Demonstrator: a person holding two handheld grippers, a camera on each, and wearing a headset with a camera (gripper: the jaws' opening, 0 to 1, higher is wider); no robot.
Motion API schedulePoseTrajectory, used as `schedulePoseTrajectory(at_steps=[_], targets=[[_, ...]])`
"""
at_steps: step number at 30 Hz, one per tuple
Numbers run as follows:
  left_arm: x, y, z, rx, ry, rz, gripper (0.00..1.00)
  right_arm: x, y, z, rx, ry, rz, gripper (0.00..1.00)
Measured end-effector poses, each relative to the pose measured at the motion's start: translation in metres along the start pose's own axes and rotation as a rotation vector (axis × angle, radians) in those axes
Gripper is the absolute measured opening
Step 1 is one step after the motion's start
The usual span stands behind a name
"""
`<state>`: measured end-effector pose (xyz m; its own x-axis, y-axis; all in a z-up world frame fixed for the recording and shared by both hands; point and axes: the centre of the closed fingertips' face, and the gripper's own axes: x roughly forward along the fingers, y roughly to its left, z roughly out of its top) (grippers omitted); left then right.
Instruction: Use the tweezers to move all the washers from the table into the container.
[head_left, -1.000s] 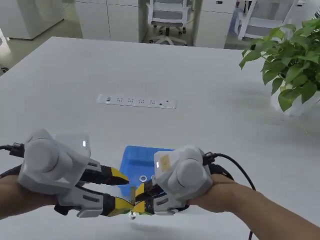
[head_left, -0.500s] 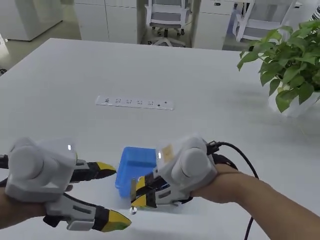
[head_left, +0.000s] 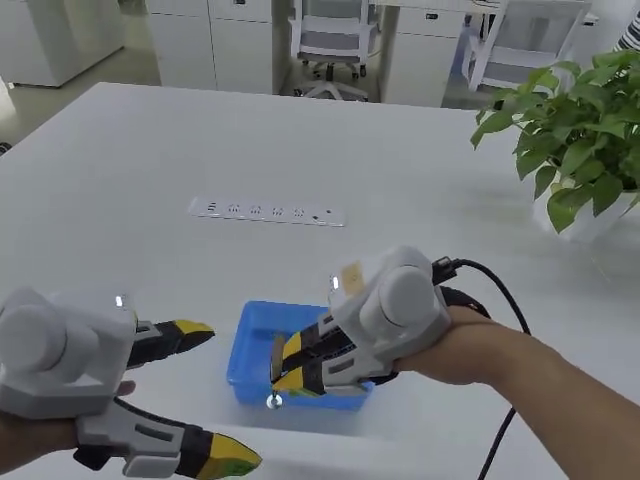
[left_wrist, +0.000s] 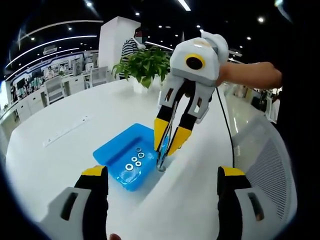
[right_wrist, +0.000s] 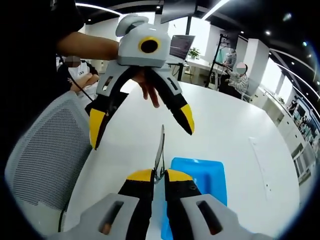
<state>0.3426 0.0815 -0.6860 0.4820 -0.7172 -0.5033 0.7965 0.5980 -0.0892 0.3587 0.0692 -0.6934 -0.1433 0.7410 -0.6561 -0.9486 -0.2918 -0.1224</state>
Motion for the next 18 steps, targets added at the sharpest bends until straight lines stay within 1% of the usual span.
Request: schedulePoseTrajectory(at_steps=[2,8,13,18], targets=[[0.000,0.001,0.000,-0.005,-0.006,0.006,0.99,-0.003,-0.004,-0.001,0.006,-0.001,-0.009,0.09],[-0.002,0.002,0.001,-0.032,-0.018,0.010,0.99,-0.010,-0.017,-0.003,0.017,-0.004,-0.037,0.09],[-0.002,0.002,-0.001,-0.033,-0.015,0.009,0.99,-0.014,-0.029,-0.007,0.022,-0.003,-0.064,0.09],[-0.002,0.003,0.001,-0.033,-0.024,0.010,0.99,-0.015,-0.041,-0.012,0.026,-0.003,-0.091,0.09]])
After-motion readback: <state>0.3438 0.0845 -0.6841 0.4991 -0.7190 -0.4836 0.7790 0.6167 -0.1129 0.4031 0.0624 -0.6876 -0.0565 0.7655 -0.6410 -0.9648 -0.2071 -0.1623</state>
